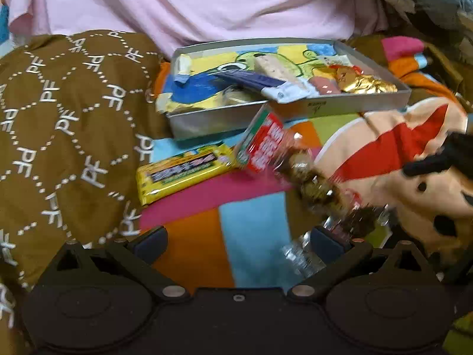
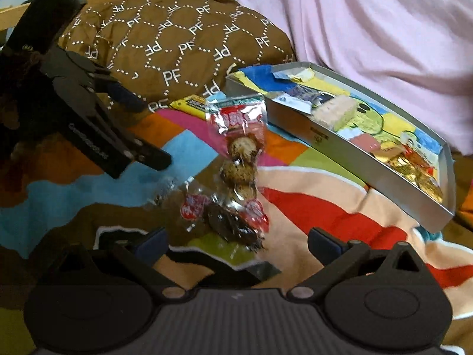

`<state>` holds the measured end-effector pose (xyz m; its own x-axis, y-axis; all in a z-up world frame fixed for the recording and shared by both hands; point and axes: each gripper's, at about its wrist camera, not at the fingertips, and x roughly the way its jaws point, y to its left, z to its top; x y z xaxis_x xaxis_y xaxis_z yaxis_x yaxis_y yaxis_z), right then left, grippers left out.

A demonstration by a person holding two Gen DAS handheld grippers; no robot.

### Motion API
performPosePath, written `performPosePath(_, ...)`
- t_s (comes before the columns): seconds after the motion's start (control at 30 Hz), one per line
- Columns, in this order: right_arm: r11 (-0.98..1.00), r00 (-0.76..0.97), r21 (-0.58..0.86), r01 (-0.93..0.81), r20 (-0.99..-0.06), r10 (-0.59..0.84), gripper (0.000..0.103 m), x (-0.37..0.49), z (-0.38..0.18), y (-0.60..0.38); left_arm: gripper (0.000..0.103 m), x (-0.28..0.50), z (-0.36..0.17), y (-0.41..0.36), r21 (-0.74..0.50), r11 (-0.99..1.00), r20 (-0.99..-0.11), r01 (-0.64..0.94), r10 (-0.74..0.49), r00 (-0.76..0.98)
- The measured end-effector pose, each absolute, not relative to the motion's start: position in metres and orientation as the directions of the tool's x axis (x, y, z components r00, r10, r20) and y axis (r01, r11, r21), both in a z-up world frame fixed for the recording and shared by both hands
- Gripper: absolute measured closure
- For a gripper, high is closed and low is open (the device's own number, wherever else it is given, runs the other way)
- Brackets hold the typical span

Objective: Organize snacks
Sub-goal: 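Grasp the red-labelled quail egg pack with the left tool while the right grasps a small candy pack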

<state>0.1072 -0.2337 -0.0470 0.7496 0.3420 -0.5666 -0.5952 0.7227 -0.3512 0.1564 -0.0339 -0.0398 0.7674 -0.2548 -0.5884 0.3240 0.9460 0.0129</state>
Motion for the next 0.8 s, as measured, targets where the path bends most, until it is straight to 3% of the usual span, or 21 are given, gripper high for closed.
performPosePath(0.17,0.709,0.714,-0.317,-0.630,-0.595,0.368,0.009,0.116,-0.057,-0.219,0.001,0.175,-0.035,-0.037,-0.112,0.942,-0.587,0.316,-0.320,0.744)
performPosePath(0.43,0.716,0.661,-0.234,-0.657,-0.635,0.399,0.009,0.138,-0.064,-0.218,0.001,0.204,-0.039,-0.043,-0.308,0.916,-0.595,0.258,-0.397,0.699)
performPosePath(0.8,0.673,0.524,-0.099,-0.733,-0.712,0.466,0.007,0.134,-0.055,-0.237,0.004,0.205,-0.038,-0.063,-0.341,0.906,-0.589,0.251,-0.414,0.694)
